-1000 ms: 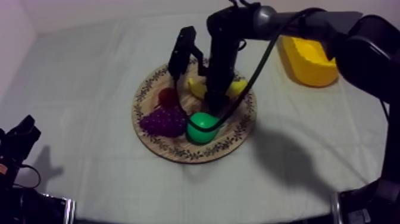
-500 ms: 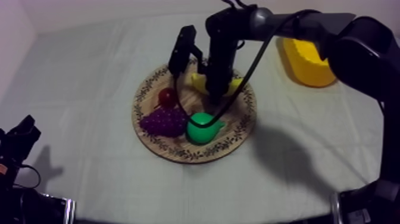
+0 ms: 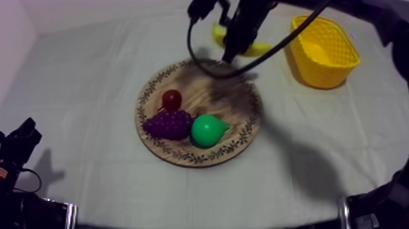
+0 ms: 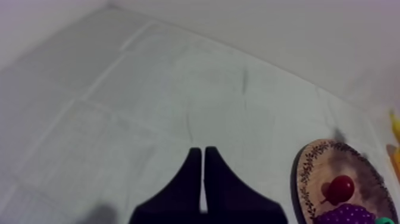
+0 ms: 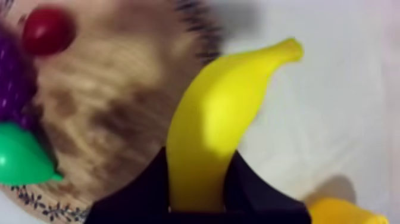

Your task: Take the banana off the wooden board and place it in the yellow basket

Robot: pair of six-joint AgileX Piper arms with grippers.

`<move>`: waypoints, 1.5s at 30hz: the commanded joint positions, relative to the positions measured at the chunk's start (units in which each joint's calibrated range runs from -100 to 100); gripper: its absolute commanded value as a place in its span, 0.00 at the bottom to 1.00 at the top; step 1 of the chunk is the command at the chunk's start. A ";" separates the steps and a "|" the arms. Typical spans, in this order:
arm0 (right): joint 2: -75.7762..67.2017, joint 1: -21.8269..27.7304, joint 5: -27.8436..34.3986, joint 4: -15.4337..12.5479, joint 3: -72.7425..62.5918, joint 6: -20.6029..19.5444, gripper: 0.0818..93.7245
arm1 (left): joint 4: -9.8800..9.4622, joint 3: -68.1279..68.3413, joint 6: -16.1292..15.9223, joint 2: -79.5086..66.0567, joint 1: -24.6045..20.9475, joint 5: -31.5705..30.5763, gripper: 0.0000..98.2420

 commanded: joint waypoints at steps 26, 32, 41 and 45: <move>-10.26 17.03 -7.91 9.64 2.31 -16.40 0.05 | 0.03 -0.01 0.01 -0.05 0.02 0.00 0.00; -9.33 20.34 -8.32 10.34 3.49 -17.33 0.05 | 0.03 -0.01 0.02 -0.05 0.02 0.00 0.00; -6.76 22.19 -7.72 8.30 7.07 -15.98 0.06 | 0.03 -0.01 0.01 -0.05 0.02 0.00 0.00; -6.20 22.31 -7.52 6.39 8.55 -13.84 0.20 | 0.03 -0.01 -0.01 -0.05 0.02 0.00 0.00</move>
